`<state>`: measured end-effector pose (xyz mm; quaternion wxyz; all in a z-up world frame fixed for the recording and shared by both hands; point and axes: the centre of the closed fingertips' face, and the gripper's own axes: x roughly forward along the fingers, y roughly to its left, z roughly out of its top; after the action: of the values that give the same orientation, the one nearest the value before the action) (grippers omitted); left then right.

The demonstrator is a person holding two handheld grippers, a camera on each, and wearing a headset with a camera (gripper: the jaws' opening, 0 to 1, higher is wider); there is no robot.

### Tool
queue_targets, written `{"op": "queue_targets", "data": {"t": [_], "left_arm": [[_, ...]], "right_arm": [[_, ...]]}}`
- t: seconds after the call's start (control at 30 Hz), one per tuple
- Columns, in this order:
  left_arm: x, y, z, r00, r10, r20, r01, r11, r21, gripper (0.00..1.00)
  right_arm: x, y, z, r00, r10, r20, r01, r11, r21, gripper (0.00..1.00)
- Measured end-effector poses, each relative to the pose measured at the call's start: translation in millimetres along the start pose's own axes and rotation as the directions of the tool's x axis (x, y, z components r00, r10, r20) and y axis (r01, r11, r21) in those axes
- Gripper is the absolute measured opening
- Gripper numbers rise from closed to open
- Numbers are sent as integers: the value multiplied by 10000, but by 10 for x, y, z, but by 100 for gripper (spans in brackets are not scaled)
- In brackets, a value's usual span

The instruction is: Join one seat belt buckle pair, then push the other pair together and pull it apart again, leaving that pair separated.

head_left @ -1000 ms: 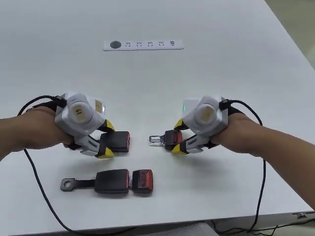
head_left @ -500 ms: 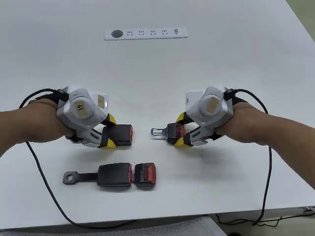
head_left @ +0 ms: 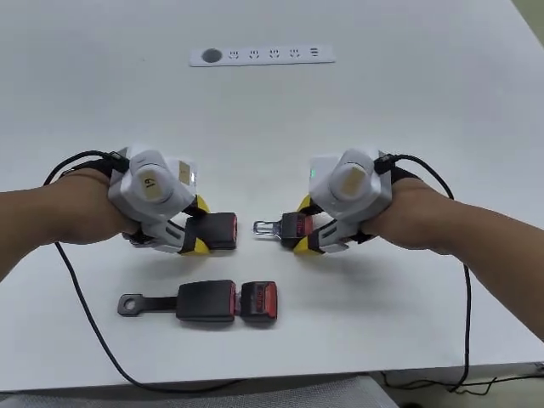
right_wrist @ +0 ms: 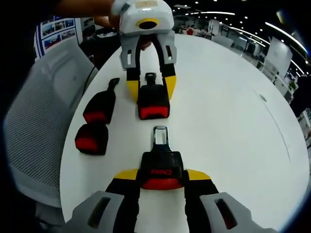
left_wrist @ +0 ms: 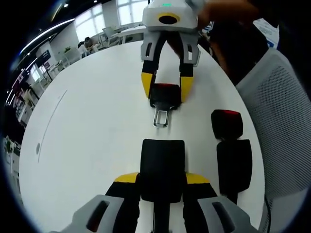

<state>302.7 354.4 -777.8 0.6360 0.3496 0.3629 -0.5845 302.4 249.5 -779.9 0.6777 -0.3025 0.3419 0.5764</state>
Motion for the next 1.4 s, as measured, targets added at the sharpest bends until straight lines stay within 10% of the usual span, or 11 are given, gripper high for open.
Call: {"op": "queue_targets", "data": {"t": [1.4], "left_arm": [[8,7,2,9997,-258,37,257,9992,310,33]], "right_arm": [[229,43,339,9996,211,171,-204,9990,-385,30]]}}
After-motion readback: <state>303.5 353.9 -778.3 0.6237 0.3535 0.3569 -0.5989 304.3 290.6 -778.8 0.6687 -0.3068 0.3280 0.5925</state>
